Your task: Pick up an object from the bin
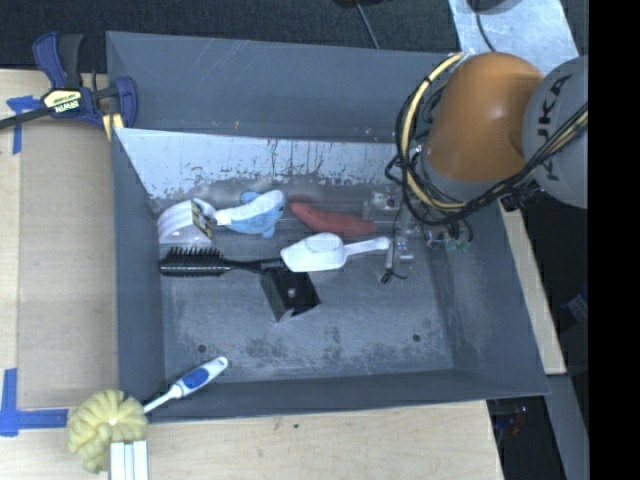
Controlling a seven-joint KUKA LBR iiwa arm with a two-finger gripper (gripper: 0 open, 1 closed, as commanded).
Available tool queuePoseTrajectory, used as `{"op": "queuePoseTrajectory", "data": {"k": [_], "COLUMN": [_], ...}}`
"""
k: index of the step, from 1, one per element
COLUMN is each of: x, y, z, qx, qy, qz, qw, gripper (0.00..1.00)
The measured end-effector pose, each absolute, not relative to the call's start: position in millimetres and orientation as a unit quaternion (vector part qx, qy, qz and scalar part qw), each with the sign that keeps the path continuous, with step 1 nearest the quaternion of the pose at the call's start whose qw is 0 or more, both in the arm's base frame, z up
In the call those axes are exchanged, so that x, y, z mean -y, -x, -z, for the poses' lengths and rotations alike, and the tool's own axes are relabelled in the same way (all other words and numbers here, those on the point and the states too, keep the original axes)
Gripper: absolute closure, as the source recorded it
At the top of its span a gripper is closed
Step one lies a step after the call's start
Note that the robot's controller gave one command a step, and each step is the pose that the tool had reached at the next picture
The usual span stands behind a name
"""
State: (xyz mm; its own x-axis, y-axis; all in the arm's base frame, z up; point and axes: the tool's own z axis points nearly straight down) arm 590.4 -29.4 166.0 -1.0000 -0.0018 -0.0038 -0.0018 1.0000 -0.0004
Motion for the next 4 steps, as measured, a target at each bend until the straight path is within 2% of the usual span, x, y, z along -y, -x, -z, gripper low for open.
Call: {"op": "queuePoseTrajectory", "data": {"k": [1,2,3,4], "x": [29.4,0.0,28.5,4.6], "y": [-590.4,-614.5,-606.0,-604.6], "z": [-166.0,-120.5,-110.2,-87.1], "qx": [-1.0,-1.0,-0.999,-0.987], "qy": [0.001,-0.011,-0.037,-0.161], "qz": [0.0,0.0,0.001,0.0], "qw": [0.002,0.002,0.005,0.005], "gripper": [0.0,0.0,0.0,0.0]}}
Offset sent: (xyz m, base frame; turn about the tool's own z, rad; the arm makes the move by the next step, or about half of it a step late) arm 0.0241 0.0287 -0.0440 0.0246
